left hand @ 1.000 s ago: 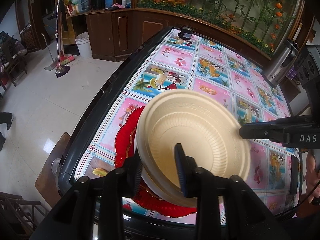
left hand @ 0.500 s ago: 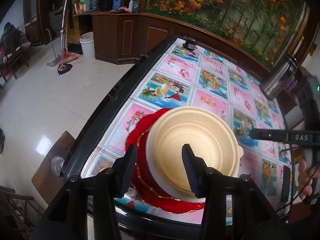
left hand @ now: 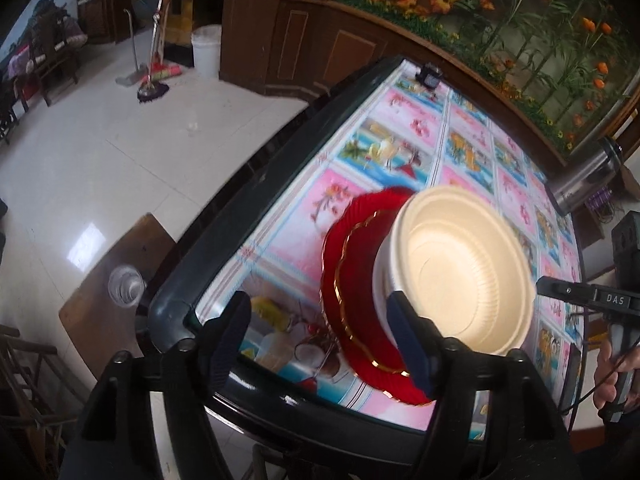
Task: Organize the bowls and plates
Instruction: 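Lower the beige bowl onto the white bowl with both tools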
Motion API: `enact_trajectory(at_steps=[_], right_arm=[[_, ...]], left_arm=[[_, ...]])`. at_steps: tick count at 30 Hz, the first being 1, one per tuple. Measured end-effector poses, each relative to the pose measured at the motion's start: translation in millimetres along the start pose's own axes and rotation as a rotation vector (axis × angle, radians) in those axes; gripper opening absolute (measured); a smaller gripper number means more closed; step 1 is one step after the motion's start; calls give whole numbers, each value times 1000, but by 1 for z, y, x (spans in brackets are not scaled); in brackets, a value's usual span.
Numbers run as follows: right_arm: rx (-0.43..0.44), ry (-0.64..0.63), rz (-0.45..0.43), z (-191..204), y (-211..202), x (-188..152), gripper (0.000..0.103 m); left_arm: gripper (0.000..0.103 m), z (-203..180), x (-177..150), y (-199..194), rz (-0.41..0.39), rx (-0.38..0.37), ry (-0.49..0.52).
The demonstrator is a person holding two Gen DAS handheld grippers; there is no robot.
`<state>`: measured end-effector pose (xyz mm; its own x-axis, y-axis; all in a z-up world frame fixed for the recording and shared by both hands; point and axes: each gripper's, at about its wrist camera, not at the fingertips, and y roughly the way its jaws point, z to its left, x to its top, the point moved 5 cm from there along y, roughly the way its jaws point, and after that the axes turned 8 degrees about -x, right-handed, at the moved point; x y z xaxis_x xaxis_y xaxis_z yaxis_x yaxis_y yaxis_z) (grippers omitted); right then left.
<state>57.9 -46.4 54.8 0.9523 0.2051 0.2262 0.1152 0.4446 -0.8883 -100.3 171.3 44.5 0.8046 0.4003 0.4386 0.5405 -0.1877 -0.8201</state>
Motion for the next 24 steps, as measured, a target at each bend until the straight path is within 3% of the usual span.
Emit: enact_trajectory(at_steps=[2, 5, 12, 17, 21, 24], right_arm=[[-5, 3, 7, -2, 5, -4, 32], [-12, -4, 12, -4, 13, -10, 32], [-13, -23, 17, -3, 28, -18, 32], [-4, -32, 20, 1, 37, -19, 32], [-22, -48, 17, 4, 44, -18, 29], [-5, -42, 22, 6, 47, -18, 23]], left_arm=[[70, 4, -5, 7, 20, -3, 4], [68, 7, -9, 18, 43, -1, 2], [36, 8, -6, 37, 78, -8, 29], [35, 5, -3, 47, 101, -22, 59], [17, 4, 0, 56, 124, -16, 87], [16, 4, 4, 59, 125, -26, 107]])
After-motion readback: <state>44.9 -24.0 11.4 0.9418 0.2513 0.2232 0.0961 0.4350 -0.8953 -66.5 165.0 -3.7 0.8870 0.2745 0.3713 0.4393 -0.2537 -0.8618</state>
